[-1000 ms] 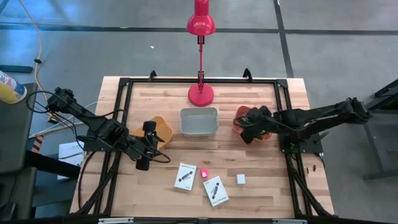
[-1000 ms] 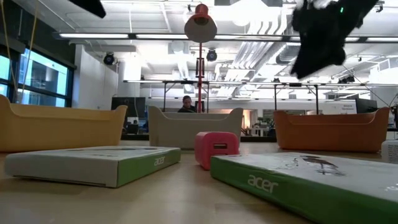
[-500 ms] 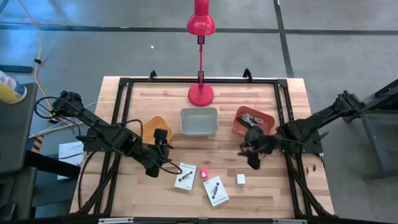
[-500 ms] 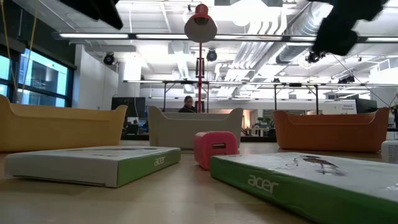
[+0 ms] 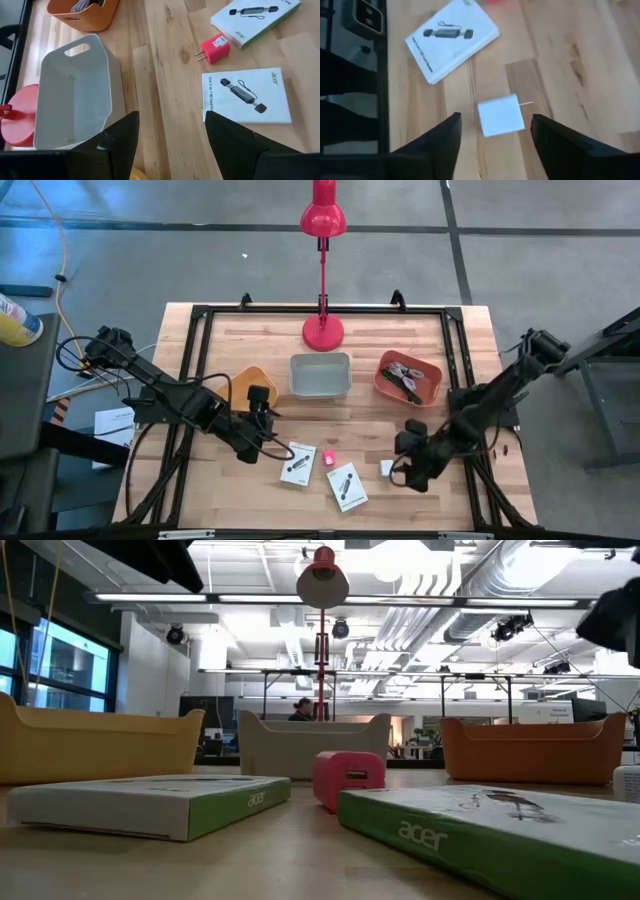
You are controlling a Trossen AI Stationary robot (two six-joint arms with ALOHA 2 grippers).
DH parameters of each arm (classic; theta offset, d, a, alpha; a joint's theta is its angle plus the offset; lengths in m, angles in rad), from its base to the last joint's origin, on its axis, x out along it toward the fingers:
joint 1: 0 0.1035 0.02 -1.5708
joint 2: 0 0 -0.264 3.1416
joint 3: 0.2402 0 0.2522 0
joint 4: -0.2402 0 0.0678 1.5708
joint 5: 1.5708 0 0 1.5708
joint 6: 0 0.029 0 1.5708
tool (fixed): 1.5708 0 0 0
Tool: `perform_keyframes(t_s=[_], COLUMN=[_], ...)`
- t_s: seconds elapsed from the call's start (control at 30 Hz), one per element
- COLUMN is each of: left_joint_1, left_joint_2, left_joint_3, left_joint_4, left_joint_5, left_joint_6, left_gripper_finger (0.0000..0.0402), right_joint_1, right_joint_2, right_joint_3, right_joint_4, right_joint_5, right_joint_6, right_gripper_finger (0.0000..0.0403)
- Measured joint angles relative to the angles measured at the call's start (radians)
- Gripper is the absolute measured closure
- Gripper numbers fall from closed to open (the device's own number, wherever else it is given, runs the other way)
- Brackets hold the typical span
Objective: Pick and place items into bin
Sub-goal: Put the white charger adapter into the gray bin
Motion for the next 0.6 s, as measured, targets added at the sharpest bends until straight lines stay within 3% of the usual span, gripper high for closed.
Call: perform_keyframes(t_s=[0.23,0.4,0.6], left_joint_1=[0.0,0.0,0.0], left_joint_2=[0.0,0.0,0.0], left_joint_3=[0.0,0.0,0.0], left_joint_4=[-0.001,-0.001,-0.001], left_joint_5=[-0.007,-0.007,-0.006], left_joint_6=[-0.002,-0.009,-0.009], left_gripper_finger=[0.0186,0.0186,0.0185], right_joint_1=[-0.004,-0.003,-0.004], right_joint_2=[0.128,0.169,0.188], right_joint_3=[0.0,0.0,0.0], right_joint_4=[0.077,0.089,0.104], right_joint_5=[-0.064,-0.067,0.0], right_joint_6=[0.003,0.024,-0.004], right_gripper_finger=[0.0115,0.011,0.011])
